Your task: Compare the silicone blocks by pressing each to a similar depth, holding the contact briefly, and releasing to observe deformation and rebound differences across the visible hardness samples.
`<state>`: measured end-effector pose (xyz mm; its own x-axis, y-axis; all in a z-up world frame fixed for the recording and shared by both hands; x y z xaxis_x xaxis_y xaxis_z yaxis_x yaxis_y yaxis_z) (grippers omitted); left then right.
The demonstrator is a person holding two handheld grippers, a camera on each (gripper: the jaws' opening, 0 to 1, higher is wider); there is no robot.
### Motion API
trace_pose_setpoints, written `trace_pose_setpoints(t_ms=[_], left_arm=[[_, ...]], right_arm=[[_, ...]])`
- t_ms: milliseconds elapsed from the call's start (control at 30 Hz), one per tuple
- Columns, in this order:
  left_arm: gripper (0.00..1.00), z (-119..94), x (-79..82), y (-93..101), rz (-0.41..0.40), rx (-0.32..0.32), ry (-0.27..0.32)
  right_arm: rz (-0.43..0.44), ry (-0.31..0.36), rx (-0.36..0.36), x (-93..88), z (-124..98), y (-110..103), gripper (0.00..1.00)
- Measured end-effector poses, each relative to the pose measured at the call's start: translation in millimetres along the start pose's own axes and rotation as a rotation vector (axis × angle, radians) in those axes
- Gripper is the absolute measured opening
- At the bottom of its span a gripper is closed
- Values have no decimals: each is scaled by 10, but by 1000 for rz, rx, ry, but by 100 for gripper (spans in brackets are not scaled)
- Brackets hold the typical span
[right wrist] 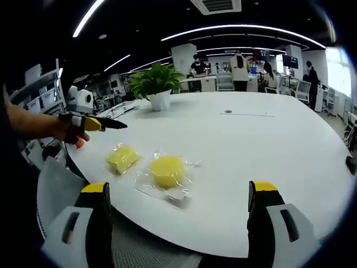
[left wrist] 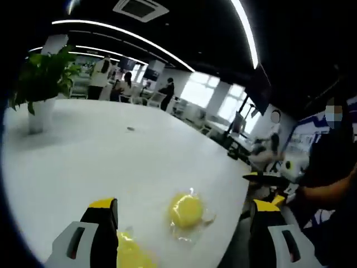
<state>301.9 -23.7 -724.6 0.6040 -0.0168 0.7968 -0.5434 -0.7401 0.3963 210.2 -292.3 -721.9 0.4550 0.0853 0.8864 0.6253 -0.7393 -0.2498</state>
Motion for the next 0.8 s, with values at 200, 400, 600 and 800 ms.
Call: trace_pose_setpoints(t_ms=[200, 400, 600, 800], left_arm=[[93, 482, -202, -210, -220, 85, -120], [71, 687, -274, -317, -327, 139, -182], [49, 811, -326, -463, -451, 187, -220], [31, 958, -297, -493, -461, 174, -278]], right_arm=[[13, 15, -8, -11, -8, -30, 96], [26, 12, 7, -18, -5, -68, 96], [25, -17, 42, -33, 16, -95, 96], [12, -45, 75, -52, 49, -96, 96]])
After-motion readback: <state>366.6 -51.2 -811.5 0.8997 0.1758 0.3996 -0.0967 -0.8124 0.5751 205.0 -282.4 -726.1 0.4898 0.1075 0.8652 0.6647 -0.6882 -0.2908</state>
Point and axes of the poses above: the point that each gripper's makers call its tool centre point, and the gripper's own axes: z roughly forward along the fingers, y roughly to its right, x roughly out of its top, the point moved 7 cm from there along -z, roughly backward along the fingers, and after that the axes turned 10 degrees about x, right-handed, at the moved point
